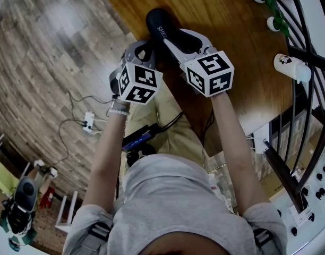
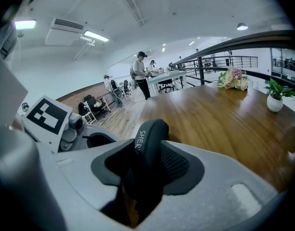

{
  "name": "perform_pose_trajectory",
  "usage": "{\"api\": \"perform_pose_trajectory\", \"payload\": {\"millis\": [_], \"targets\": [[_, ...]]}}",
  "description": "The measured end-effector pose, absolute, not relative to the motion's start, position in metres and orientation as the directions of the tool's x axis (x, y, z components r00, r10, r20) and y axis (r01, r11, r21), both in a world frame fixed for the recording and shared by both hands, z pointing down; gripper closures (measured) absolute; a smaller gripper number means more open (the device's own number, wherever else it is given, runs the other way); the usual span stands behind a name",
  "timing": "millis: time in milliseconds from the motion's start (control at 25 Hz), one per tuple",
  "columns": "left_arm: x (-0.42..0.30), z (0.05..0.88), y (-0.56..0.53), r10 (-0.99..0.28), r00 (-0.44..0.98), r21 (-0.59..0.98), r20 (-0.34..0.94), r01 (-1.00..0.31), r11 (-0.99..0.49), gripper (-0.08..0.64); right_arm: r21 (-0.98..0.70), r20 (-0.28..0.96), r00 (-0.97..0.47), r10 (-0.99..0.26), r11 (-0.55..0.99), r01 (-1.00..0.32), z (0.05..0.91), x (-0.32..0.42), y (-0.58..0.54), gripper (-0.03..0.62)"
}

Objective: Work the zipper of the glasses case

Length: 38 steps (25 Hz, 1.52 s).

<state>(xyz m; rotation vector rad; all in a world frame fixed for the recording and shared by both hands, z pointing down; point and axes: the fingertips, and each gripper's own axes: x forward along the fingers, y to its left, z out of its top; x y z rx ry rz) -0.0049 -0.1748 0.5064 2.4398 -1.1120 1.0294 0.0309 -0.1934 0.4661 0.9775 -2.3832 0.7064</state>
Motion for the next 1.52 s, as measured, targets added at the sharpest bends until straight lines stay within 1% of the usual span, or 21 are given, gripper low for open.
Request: {"api": "perform_pose_trajectory", "payload": {"millis": [240,480,800,1000,1120,1160,1240,1280,1360,1440,1480,1520], "targets": [[-0.016,0.505,-0.196,-0.568,0.430,-0.095,0.702,-0.734,-0.673,0.535,-0.281,0.585,-0.637,-0.502,0.612,-0.739,0.465,0.031,-0.193,0.420],[-0.024,0.504,-0.213,-0.570,0.423,-0.110,0.705,-0.728,-0.677,0.535,-0.276,0.586,-0.640,-0.498,0.620,-0.735,0.465,0.030,-0.192,0.420],[-0.030,0.504,-0.241,-0.581,0.389,-0.217,0.715,-0.667,-0.713,0.534,-0.274,0.583,-0.642,-0.498,0.623,-0.732,0.465,0.030,-0.193,0.420],[-0.033,0.506,-0.246,-0.588,0.390,-0.191,0.708,-0.696,-0.692,0.522,-0.268,0.584,-0.636,-0.504,0.620,-0.737,0.464,0.029,-0.193,0.420],[-0.035,0.507,-0.245,-0.582,0.404,-0.142,0.706,-0.724,-0.675,0.509,-0.260,0.589,-0.626,-0.512,0.613,-0.746,0.465,0.029,-0.193,0.420],[-0.035,0.507,-0.243,-0.576,0.414,-0.118,0.705,-0.732,-0.670,0.496,-0.256,0.592,-0.622,-0.512,0.612,-0.748,0.465,0.029,-0.193,0.419],[-0.037,0.505,-0.239,-0.570,0.432,-0.078,0.699,-0.746,-0.661,0.449,-0.253,0.596,-0.617,-0.514,0.610,-0.751,0.466,0.031,-0.194,0.416],[-0.038,0.503,-0.236,-0.570,0.439,-0.063,0.694,-0.752,-0.656,0.440,-0.249,0.596,-0.615,-0.517,0.609,-0.753,0.466,0.032,-0.194,0.414],[-0.040,0.496,-0.229,-0.580,0.446,-0.048,0.682,-0.763,-0.645,0.440,-0.227,0.587,-0.607,-0.535,0.611,-0.758,0.463,0.033,-0.196,0.411],[-0.043,0.485,-0.222,-0.601,0.448,-0.050,0.662,-0.773,-0.632,0.447,-0.186,0.552,-0.598,-0.581,0.613,-0.768,0.452,0.032,-0.198,0.430],[-0.045,0.477,-0.220,-0.615,0.450,-0.055,0.648,-0.777,-0.627,0.466,-0.172,0.524,-0.598,-0.606,0.612,-0.772,0.443,0.032,-0.199,0.432],[-0.047,0.469,-0.217,-0.629,0.453,-0.061,0.631,-0.780,-0.622,0.484,-0.164,0.495,-0.598,-0.630,0.608,-0.777,0.433,0.031,-0.200,0.452]]}}
